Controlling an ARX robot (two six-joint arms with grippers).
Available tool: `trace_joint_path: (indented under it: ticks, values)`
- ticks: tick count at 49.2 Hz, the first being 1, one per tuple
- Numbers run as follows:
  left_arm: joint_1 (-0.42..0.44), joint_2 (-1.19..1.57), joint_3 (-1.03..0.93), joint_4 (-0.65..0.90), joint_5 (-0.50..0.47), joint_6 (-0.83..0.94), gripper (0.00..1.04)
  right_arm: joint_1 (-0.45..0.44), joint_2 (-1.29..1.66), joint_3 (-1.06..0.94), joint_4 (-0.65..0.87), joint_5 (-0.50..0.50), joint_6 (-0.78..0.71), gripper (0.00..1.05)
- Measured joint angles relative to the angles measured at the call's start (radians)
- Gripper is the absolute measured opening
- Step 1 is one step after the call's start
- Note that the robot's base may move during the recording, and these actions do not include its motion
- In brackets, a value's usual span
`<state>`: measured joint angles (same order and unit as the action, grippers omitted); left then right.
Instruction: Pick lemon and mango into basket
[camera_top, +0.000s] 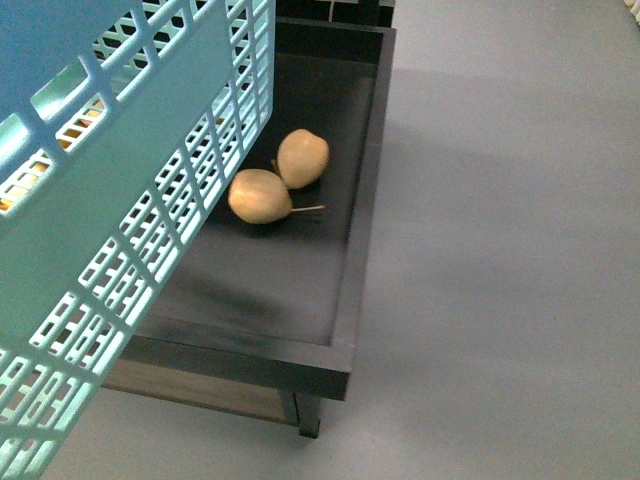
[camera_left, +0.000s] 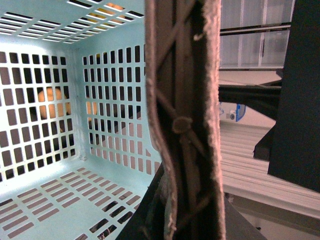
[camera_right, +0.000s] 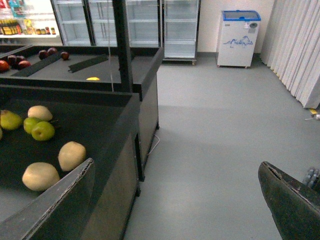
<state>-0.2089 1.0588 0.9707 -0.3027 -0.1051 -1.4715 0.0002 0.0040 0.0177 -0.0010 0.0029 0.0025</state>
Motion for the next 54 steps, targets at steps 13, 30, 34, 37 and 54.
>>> trace_joint_path:
  ticks: [13, 30, 34, 37, 54]
  values:
    - [0.001, 0.000, 0.000, 0.000, -0.001, 0.000, 0.06, 0.000, 0.000, 0.000, 0.000, -0.002, 0.000, 0.96]
    - [0.000, 0.000, 0.000, 0.000, 0.000, 0.002, 0.06, 0.000, 0.000, 0.000, 0.000, -0.002, 0.000, 0.96]
    - [0.001, 0.000, 0.000, 0.000, 0.000, 0.000, 0.06, 0.000, 0.000, 0.000, 0.000, -0.002, 0.000, 0.96]
    - [0.000, 0.000, 0.000, 0.000, 0.000, 0.001, 0.06, 0.000, 0.000, 0.000, 0.000, -0.002, 0.000, 0.96]
    - [0.001, 0.000, 0.000, 0.000, 0.000, 0.001, 0.06, 0.000, -0.001, 0.000, 0.000, -0.002, 0.000, 0.96]
